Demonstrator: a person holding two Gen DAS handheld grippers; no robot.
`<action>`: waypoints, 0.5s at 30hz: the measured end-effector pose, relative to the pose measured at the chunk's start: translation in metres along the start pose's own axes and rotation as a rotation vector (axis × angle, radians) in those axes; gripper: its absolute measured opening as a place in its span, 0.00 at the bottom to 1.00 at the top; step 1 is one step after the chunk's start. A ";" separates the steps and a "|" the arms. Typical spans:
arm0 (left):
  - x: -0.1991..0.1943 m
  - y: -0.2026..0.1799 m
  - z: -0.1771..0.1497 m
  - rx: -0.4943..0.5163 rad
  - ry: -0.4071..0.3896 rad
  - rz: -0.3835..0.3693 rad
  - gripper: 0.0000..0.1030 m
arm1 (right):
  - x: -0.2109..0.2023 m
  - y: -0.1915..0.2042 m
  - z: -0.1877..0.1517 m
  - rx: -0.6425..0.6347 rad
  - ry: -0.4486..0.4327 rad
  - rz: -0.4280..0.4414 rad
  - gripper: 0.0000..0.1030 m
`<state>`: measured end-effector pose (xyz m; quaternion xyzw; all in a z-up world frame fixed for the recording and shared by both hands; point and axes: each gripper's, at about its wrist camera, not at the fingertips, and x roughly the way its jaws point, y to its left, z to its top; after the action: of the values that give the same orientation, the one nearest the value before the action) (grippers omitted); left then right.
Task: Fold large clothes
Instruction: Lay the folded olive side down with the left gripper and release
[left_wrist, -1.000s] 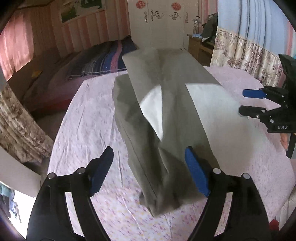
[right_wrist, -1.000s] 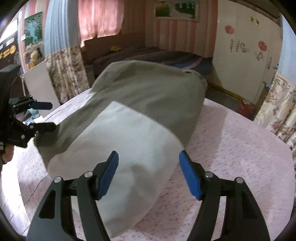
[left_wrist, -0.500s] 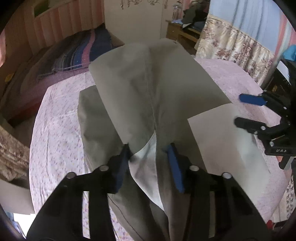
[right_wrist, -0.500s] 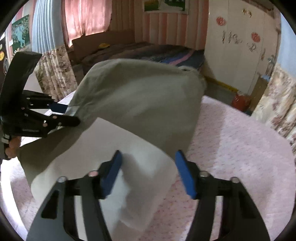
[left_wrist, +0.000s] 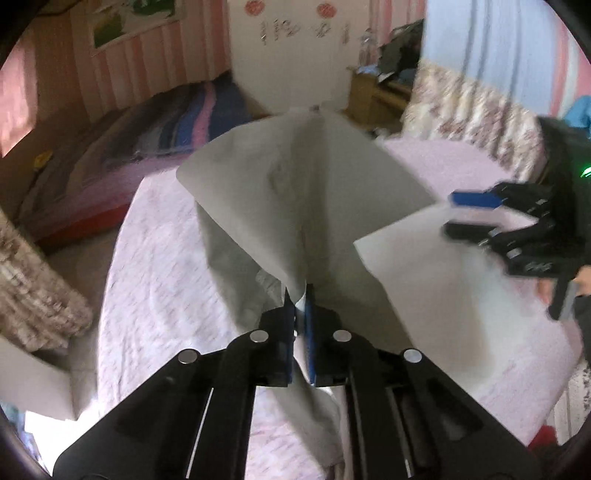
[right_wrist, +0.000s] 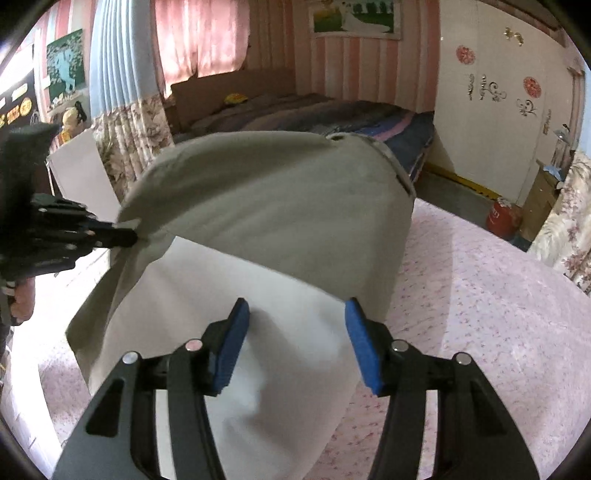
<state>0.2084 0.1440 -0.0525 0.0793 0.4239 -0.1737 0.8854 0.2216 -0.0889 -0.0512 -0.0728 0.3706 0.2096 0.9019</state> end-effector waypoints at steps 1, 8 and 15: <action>0.009 0.007 -0.004 -0.022 0.023 -0.007 0.06 | 0.006 0.002 -0.001 -0.008 0.008 -0.018 0.53; 0.061 0.013 -0.006 -0.032 0.057 0.010 0.11 | 0.034 -0.002 -0.008 -0.073 0.029 -0.101 0.64; 0.071 0.011 -0.006 -0.014 0.073 0.042 0.15 | 0.035 -0.010 -0.011 -0.018 0.016 -0.110 0.66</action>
<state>0.2491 0.1393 -0.1114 0.0885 0.4552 -0.1490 0.8734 0.2410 -0.0894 -0.0831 -0.1030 0.3713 0.1623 0.9084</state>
